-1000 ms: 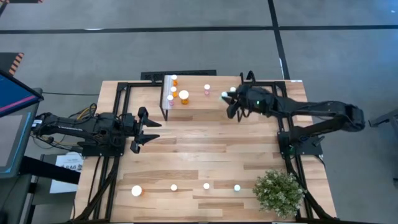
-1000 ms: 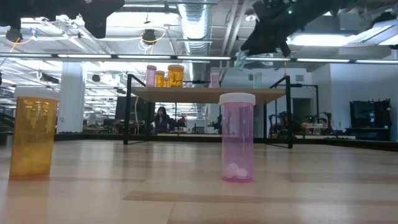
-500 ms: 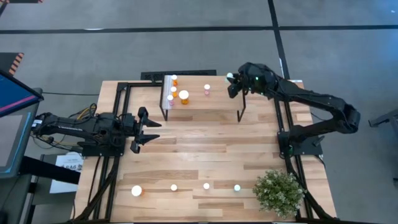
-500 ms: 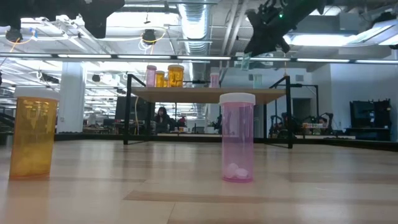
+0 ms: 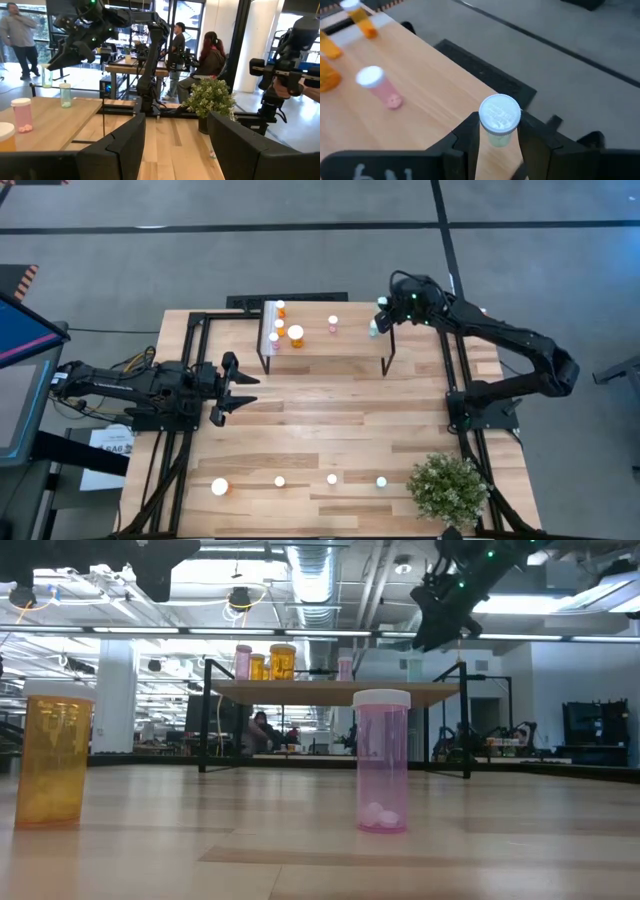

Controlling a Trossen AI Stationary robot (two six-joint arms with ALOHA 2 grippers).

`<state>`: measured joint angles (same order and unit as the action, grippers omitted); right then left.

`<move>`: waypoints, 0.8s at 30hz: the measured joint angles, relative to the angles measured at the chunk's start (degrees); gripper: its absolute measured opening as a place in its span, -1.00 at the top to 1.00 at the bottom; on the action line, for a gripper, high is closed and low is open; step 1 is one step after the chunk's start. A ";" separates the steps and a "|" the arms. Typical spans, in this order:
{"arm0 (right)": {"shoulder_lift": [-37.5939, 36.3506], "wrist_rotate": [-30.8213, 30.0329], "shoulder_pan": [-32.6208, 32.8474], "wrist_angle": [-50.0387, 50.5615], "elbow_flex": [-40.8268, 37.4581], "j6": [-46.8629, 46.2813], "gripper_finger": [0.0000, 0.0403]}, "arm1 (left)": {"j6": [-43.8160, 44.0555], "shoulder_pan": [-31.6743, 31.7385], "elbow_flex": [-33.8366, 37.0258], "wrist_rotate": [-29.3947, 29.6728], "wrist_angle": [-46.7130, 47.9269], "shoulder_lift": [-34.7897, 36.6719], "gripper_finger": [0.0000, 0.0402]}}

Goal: Pick and place medicine bottles onto shelf by color
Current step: Put the top blue pill bottle on the shelf

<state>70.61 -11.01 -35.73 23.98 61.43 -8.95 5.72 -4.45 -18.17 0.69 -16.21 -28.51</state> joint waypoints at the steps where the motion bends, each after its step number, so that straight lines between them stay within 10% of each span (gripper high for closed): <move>1: 0.00 1.23 -0.22 0.05 0.00 -0.01 0.32 | 0.02 0.00 0.00 0.00 0.00 0.01 0.00; 24: 8.80 6.63 -1.57 -4.30 0.04 0.43 0.32 | 0.76 -0.02 0.00 -0.20 0.09 0.02 0.00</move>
<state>79.41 -4.38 -37.30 19.68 61.47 -8.53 6.48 -4.47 -18.17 0.49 -16.12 -28.49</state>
